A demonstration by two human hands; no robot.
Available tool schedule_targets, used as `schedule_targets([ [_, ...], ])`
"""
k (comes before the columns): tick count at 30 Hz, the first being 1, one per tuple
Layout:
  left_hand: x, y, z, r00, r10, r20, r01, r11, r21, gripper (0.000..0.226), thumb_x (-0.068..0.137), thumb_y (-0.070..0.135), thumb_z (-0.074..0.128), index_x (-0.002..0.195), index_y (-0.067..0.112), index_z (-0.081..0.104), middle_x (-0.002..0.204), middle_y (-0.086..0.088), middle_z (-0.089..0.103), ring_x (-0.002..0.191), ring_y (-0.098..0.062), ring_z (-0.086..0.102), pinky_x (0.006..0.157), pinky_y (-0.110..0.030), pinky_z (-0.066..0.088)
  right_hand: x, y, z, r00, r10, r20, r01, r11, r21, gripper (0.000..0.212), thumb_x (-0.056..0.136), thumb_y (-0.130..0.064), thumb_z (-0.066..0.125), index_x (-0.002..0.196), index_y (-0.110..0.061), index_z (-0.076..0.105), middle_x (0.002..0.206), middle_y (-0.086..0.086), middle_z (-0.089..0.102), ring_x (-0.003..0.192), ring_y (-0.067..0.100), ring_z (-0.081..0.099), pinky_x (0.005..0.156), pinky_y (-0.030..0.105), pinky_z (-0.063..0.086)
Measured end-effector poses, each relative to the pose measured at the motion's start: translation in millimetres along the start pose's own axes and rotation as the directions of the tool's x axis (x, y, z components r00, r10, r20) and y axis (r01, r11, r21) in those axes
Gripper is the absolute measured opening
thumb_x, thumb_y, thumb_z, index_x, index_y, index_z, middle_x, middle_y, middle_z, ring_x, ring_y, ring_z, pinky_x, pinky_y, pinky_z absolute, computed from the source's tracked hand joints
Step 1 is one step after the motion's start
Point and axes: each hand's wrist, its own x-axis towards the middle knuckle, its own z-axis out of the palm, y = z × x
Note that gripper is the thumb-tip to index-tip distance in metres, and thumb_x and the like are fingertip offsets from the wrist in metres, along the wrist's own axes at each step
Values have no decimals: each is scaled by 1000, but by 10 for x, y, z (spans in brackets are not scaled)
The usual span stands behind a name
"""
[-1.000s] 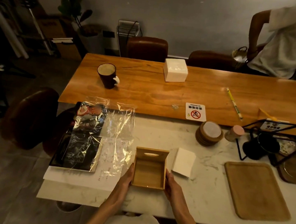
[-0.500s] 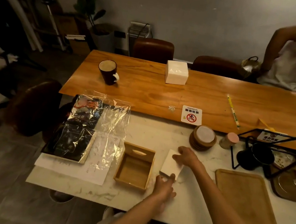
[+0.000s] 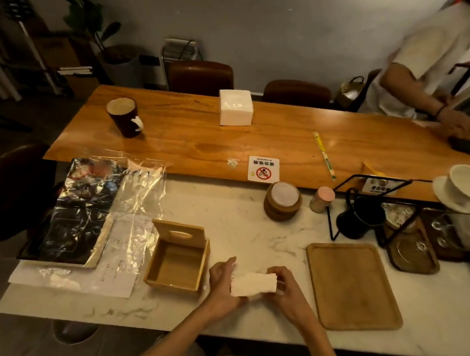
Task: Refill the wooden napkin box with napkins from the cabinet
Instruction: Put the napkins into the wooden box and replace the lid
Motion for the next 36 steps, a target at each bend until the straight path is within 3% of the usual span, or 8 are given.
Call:
schedule_targets([
  [4, -62, -102, 90, 947, 316, 62, -321, 942, 98, 53, 85, 12, 69, 129, 30, 44, 143, 6, 36, 136, -11, 34, 116, -30, 30, -377, 199, 106, 991, -97, -97, 104, 992, 72, 37, 85, -14, 69, 116, -25, 53, 117, -3, 60, 109, 7, 58, 96, 34, 50],
  [9, -148, -100, 128, 949, 254, 188, -249, 967, -51, 75, 88, 4, 66, 146, 26, 22, 149, 5, 34, 139, -5, 33, 110, -12, 29, -556, 369, 164, 993, -42, -114, 63, 981, 185, 97, 74, -44, 71, 153, -25, 17, 153, -7, 27, 141, 8, 29, 114, 28, 27],
  [18, -200, -69, 254, 955, 248, 161, -243, 969, -45, 81, 88, -4, 55, 149, 29, 13, 154, 3, 27, 143, -7, 26, 120, -27, 22, -562, 196, 316, 982, -72, -177, 118, 956, 268, 116, 71, -77, 57, 150, -28, -12, 162, -5, -7, 146, -3, 3, 110, 3, 13],
  [21, -247, -68, 214, 950, 240, 197, -241, 970, -20, 92, 84, -10, 48, 149, 36, 2, 161, 4, 12, 149, -10, 12, 119, -21, 12, -510, 252, 288, 940, -267, -213, 208, 942, -264, 103, 83, -45, 62, 152, -27, -14, 162, -3, -11, 149, 6, -11, 121, 31, -2],
  [23, -314, -36, 154, 939, 258, 229, -270, 962, 23, 98, 83, -9, 46, 149, 39, -7, 163, 10, -5, 149, -5, -1, 120, -21, 5, -428, 259, 252, 919, -370, -136, 177, 697, -695, 108, 77, -41, 68, 155, -22, -3, 163, 4, 7, 151, 29, -1, 119, 47, -9],
  [28, -678, 197, -142, 907, 415, 72, -421, 891, 173, 75, 94, 3, 46, 150, 43, 16, 159, 19, 19, 145, 5, 14, 119, -20, 14, -205, -65, 212, 966, -260, 9, 131, 454, -881, 73, 79, -36, 69, 144, -20, 39, 124, 5, 60, 121, 29, 53, 117, 43, 13],
  [34, -821, 166, -1019, 658, 434, -615, -435, 886, 160, 48, 89, -5, 51, 122, 30, 48, 117, 3, 54, 113, -3, 52, 98, -32, 49, -180, -155, 46, 998, 49, -40, -50, 998, -29, 47, 87, -25, 70, 130, -22, 50, 126, 1, 62, 108, 20, 63, 79, 24, 50],
  [36, -707, 177, -1335, 646, 351, -678, -390, 915, 102, 51, 90, -7, 54, 126, 27, 44, 122, 0, 49, 114, -1, 48, 100, -34, 48, -209, -98, 140, 970, 229, 85, -234, 774, 588, 44, 89, -13, 65, 130, -14, 48, 128, 16, 62, 109, 29, 64, 78, 36, 59],
])
